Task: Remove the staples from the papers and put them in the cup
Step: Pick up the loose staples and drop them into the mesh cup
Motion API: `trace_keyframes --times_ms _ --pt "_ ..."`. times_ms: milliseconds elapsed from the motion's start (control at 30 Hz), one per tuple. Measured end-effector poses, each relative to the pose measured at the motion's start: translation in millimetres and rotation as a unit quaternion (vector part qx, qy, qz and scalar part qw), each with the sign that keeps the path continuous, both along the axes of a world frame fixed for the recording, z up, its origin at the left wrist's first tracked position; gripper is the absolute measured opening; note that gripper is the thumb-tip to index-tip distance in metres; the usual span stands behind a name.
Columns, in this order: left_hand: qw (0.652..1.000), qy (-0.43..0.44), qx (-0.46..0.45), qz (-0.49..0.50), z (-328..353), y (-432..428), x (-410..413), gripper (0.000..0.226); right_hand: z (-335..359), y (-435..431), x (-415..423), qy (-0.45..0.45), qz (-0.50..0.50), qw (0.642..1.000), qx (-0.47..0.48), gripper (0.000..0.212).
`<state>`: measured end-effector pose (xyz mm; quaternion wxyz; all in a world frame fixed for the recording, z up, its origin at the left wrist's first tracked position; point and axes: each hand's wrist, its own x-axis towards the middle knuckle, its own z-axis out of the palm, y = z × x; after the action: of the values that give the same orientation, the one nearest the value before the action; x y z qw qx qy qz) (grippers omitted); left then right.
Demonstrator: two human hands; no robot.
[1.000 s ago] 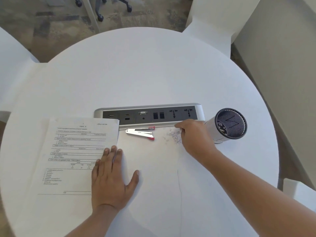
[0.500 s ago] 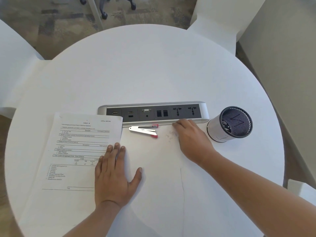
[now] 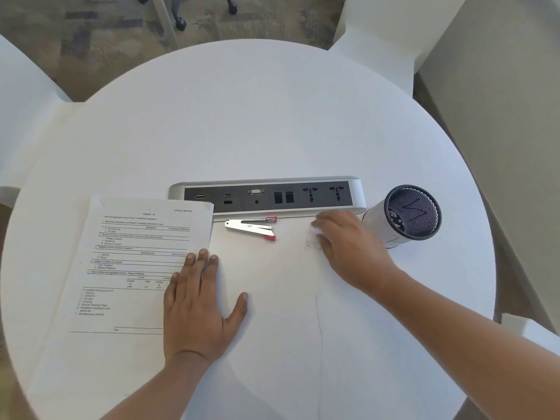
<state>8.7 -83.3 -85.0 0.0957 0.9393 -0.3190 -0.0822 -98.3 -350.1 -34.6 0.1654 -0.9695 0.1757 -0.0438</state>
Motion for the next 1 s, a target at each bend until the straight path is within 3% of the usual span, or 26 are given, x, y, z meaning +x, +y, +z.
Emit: trace_keyframes --times_ms 133,300,567,867,1000 --pt "1.000 -0.001 -0.001 -0.001 -0.8 0.5 -1.4 0.084 5.3 -6.2 -1.5 0.051 -0.113 0.991 0.044 0.025" --pt "1.000 -0.007 0.000 0.000 -0.6 0.0 -1.4 0.083 9.8 13.1 7.0 0.144 -0.090 0.984 0.049 0.045" --pt "1.000 -0.002 0.009 0.001 0.1 -0.3 -1.3 0.082 3.3 26.3 22.5 0.140 -0.054 0.988 0.015 0.012" --pt "1.000 0.003 0.007 0.004 -0.2 0.1 -0.9 0.081 9.0 29.3 32.0 0.173 -0.028 0.984 -0.024 0.019" --pt "1.000 0.003 0.003 0.002 -0.6 0.5 -1.4 0.081 6.0 23.8 34.3 0.138 -0.084 0.986 0.034 0.017"
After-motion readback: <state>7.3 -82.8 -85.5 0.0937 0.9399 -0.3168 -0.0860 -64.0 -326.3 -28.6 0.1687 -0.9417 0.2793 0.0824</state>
